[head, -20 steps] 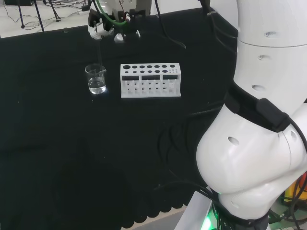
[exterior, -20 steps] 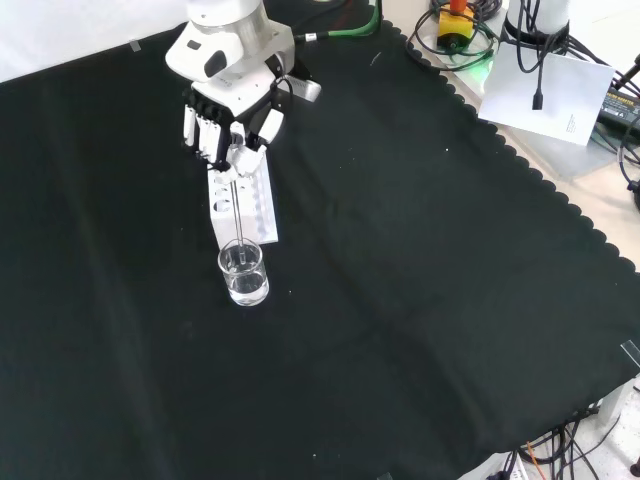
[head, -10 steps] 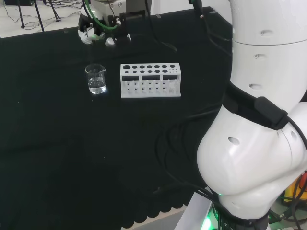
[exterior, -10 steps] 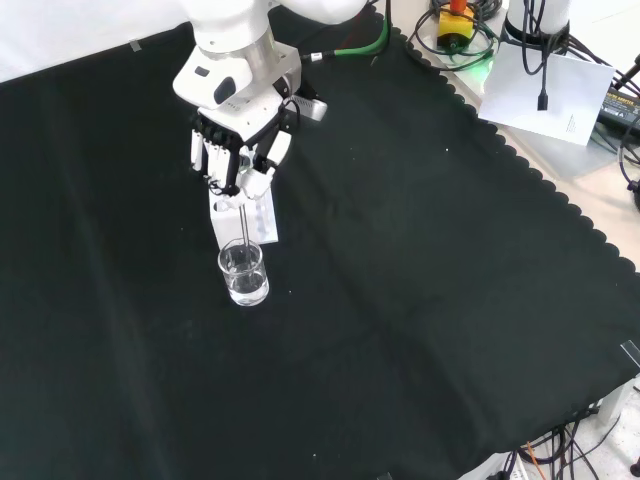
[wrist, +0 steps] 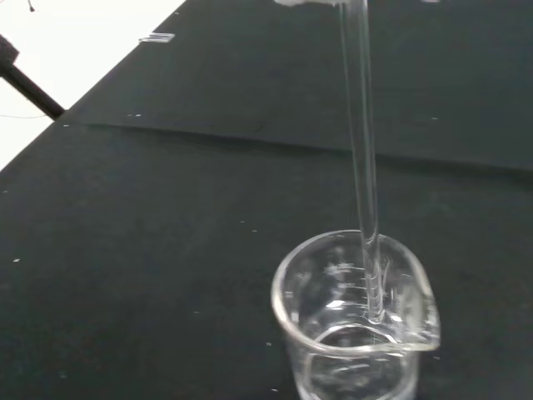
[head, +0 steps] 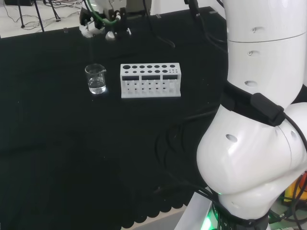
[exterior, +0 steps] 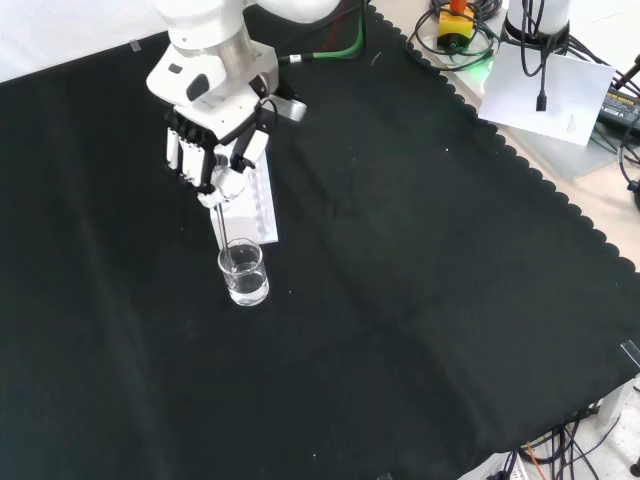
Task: Stir in the beaker to the left of the white test tube rack with the glass rod.
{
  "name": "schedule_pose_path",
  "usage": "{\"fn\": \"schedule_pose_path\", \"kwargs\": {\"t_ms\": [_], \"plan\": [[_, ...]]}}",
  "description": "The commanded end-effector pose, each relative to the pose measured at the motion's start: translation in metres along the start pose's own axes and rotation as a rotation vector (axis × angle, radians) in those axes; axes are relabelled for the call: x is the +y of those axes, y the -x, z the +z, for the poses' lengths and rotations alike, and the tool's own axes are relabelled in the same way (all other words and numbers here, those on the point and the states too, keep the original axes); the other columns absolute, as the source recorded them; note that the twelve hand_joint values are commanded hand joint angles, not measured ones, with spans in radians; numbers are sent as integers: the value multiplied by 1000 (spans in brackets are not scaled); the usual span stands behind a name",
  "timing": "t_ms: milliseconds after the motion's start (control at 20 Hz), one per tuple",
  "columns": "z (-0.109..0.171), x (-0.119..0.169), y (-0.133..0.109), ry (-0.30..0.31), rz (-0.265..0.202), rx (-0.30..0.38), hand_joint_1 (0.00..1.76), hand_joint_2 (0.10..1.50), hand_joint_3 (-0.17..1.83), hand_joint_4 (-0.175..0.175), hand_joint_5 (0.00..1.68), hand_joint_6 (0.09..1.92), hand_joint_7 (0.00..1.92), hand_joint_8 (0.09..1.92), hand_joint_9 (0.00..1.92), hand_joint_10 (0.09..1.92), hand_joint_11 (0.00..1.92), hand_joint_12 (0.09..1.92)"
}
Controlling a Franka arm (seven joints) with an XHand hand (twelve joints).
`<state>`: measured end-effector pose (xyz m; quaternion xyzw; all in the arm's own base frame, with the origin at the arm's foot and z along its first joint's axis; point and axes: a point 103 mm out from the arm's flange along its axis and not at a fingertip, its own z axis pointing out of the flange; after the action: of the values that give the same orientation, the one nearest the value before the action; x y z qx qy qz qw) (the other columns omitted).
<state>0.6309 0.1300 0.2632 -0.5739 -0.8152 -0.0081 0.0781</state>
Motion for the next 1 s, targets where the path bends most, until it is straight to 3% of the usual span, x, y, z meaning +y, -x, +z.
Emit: {"fn": "schedule_pose_path", "kwargs": {"t_ms": [50,200,500,850,1000], "plan": [[-1,-14,15,-9,34,9,1470,1075,0,-175,1038,607,979,1341,1488,1095,974,1056],[-1,-23,8,-13,41,10,1470,1075,0,-175,1038,607,979,1341,1488,1095,974,1056],[4,-29,-24,-19,2,16,1470,1075,0,-175,1039,607,979,1340,1488,1095,974,1056],[4,-22,-32,-16,-14,-3,1470,1075,0,-175,1038,608,980,1339,1487,1095,974,1054],[7,-19,-28,-22,2,-17,1470,1075,0,-175,1038,608,980,1339,1486,1096,973,1054]]}}
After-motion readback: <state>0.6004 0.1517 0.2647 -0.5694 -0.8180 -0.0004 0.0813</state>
